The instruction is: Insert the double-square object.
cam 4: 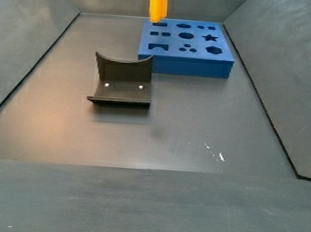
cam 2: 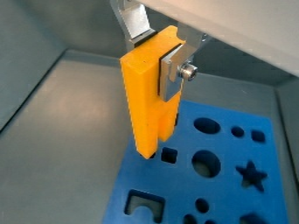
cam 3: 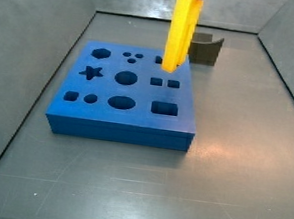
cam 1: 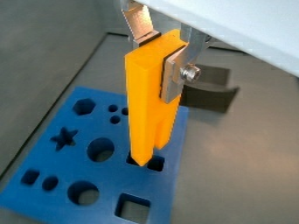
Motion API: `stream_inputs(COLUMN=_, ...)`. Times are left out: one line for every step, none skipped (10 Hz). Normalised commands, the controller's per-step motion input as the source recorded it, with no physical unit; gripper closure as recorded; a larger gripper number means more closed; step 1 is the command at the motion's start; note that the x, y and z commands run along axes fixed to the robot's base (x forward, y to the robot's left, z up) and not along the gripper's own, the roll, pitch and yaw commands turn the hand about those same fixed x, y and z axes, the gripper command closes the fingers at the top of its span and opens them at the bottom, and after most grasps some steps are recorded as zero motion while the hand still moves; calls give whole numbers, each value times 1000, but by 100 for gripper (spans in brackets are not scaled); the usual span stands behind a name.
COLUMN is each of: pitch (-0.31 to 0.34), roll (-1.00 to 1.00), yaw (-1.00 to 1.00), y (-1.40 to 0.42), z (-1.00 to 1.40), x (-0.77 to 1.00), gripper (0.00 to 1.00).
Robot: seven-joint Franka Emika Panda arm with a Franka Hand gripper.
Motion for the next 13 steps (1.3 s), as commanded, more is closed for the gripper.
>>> stream_inputs(pitch=-131, roll=-121, yaw=-1000, y=-17, z=-129, x=0, gripper=100)
stream_inputs(pitch=-121, roll=-103, yaw=-1000, y=-14, z=-157, x=0, gripper=100)
stream_inputs(pitch=-83, roll=-87, yaw=-1000, y=-6, z=-200, x=0, gripper=100)
stream_inputs(pitch=-17, roll=-116, yaw=-957, y=0, z=-209, x=117, gripper=100)
stream_inputs(pitch=0, roll=-117, yaw=-943, y=0, z=-197, x=154, gripper=100)
stream_inputs(pitch=0, roll=-146, yaw=-926, y=0, z=-117, x=163, gripper=100)
stream_inputs(pitch=0, roll=-130, yaw=-951, y=0, z=-126, x=131, gripper=100)
stream_inputs(pitch=0, roll=-94, yaw=-991, y=0, z=-140, x=83, gripper=100)
stream_inputs(pitch=0, roll=-67, yaw=-1000, y=0, z=-120, x=17, gripper=100)
stream_inputs(pitch=0, roll=-106, yaw=-986, y=0, z=-31, x=74, gripper=100)
stream_inputs(pitch=-16, roll=-87, yaw=-937, y=17, z=-66, x=166, gripper=100)
stream_inputs(pitch=-36, roll=-87, yaw=-934, y=23, z=-77, x=163, gripper=100)
stream_inputs(pitch=-77, roll=-93, yaw=-926, y=29, z=-77, x=151, gripper=100)
